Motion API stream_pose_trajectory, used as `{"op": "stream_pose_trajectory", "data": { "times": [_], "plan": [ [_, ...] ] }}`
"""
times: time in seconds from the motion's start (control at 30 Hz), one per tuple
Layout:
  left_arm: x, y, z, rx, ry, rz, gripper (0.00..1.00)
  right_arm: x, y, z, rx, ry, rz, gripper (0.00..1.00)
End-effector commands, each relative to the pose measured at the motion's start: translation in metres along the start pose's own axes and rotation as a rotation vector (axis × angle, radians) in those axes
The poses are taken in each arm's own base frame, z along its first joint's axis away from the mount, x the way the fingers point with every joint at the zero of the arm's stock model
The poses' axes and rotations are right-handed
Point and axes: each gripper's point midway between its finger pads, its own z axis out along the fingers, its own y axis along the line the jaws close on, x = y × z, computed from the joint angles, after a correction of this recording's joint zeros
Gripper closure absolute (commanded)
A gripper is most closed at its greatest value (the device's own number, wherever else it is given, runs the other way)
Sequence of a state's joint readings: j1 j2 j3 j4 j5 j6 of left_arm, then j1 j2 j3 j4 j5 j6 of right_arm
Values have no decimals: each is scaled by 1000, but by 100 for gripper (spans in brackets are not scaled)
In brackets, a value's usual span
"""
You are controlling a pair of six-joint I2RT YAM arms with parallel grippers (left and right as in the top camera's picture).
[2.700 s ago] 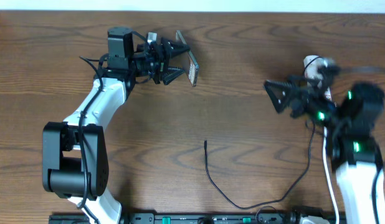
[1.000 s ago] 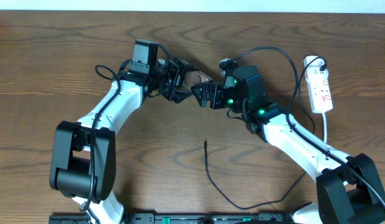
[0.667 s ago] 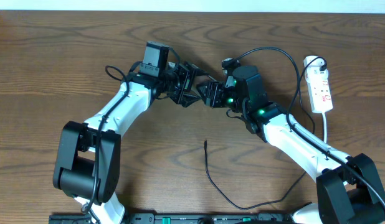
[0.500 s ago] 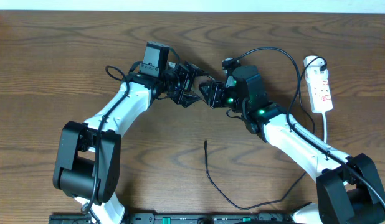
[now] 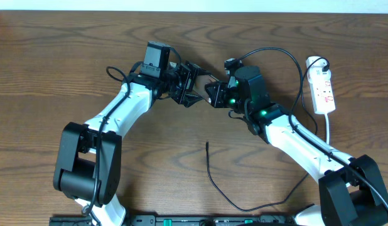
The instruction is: Plug charger to phone and switch on socket
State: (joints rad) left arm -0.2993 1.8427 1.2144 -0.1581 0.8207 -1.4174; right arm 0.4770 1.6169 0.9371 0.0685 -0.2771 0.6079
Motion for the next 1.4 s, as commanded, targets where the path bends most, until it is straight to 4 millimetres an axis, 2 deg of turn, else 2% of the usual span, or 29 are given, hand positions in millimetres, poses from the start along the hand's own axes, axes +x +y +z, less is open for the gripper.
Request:
{"op": "stream_pose_trajectory", "data": {
  "times": [0.0,0.13,0.17,0.2,0.23,0.27,0.37,0.47,0.63,0.73,0.83,0.93,1.0,1.07,1.13,1.17,1.2,1.23,1.37],
  "plan": [
    [8,-10,-7,27,15,23,92,0,8,2,-24,8,1,99],
    [7,-10,-7,27,10,23,92,0,8,2,-23,8,2,99],
    [6,-10,-7,26,4,23,71,0,8,2,-23,7,2,99],
    [6,-10,-7,27,2,23,62,-1,7,2,-22,6,2,99],
    [6,-10,-7,27,1,23,23,-1,6,2,-19,3,3,99],
    [5,-10,-7,27,-2,22,12,-2,5,2,-14,0,4,99],
    [7,-11,-7,30,7,26,11,-11,-6,0,20,-28,16,99],
    [18,-27,-8,92,73,86,11,-25,-26,-6,67,-69,40,99],
    [31,-50,-19,187,168,169,11,-56,-71,-23,138,-143,118,99],
    [29,-53,-29,208,196,167,11,-74,-101,-37,167,-207,294,99],
    [21,-54,-36,220,187,157,11,-81,-112,-44,144,-239,538,99],
    [8,-56,-44,234,157,145,11,-80,-104,-43,67,-221,784,99],
    [-10,-59,-52,258,86,206,11,-77,-81,-39,-37,-164,979,99],
    [-24,-65,-60,284,17,290,11,-77,-68,-36,-90,-139,1063,99],
    [-32,-70,-65,304,-19,319,31,-86,-48,-35,-167,-145,1049,99],
    [-34,-72,-67,312,-30,331,34,-90,-41,-35,-193,-152,1031,99],
    [-35,-75,-68,322,-38,341,30,-96,-31,-36,-232,-165,1003,99],
    [-37,-77,-70,330,-47,349,1,-100,-25,-37,-258,-174,986,99],
    [-37,-78,-70,334,-50,354,0,-109,-12,-40,-314,-195,948,99]
  ]
}}
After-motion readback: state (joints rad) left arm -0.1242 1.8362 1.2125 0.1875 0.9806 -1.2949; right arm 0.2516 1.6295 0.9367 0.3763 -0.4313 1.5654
